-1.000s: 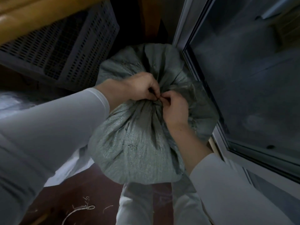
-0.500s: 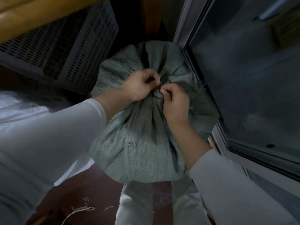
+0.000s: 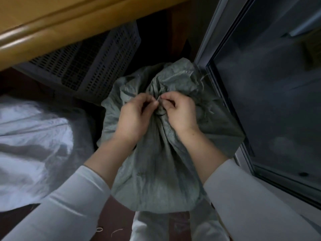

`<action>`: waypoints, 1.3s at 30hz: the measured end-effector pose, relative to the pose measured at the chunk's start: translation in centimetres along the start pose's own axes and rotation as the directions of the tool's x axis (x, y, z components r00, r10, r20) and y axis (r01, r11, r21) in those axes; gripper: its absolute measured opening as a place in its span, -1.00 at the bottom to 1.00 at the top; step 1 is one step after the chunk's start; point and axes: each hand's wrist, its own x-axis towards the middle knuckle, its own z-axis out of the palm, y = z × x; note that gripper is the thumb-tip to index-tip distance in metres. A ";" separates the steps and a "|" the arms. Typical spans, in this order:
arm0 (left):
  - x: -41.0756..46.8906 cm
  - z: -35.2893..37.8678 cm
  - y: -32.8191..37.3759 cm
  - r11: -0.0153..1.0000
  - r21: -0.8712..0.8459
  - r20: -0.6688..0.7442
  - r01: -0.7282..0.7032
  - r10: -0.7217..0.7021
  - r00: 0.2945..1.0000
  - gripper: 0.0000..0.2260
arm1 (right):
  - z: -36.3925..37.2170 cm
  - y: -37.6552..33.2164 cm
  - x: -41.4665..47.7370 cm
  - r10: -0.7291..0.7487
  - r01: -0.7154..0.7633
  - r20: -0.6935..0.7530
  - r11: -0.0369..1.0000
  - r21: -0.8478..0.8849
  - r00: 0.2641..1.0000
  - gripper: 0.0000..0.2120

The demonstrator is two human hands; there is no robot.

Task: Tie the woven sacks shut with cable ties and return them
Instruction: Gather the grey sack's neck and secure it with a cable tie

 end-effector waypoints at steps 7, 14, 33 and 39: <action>0.8 0.4 0.9 0.971 0.202 -0.016 -0.127 0.133 0.991 -0.87 | -0.2 1.4 -0.4 0.198 -0.186 0.025 0.864 0.467 0.980 -0.81; 1.9 0.9 0.5 0.994 0.101 0.022 -0.030 0.028 0.999 -0.89 | 0.0 3.1 -0.2 0.319 -0.311 0.143 0.572 0.759 0.937 -0.85; 2.1 1.7 0.3 0.959 0.179 0.055 -0.218 0.212 0.976 -0.80 | 0.4 4.1 0.5 0.122 -0.082 -0.040 0.842 0.533 0.992 -0.81; 1.9 1.8 0.4 0.993 0.072 -0.021 -0.097 0.098 0.995 -0.78 | 1.0 4.0 0.4 0.113 -0.045 -0.110 0.873 0.486 0.987 -0.88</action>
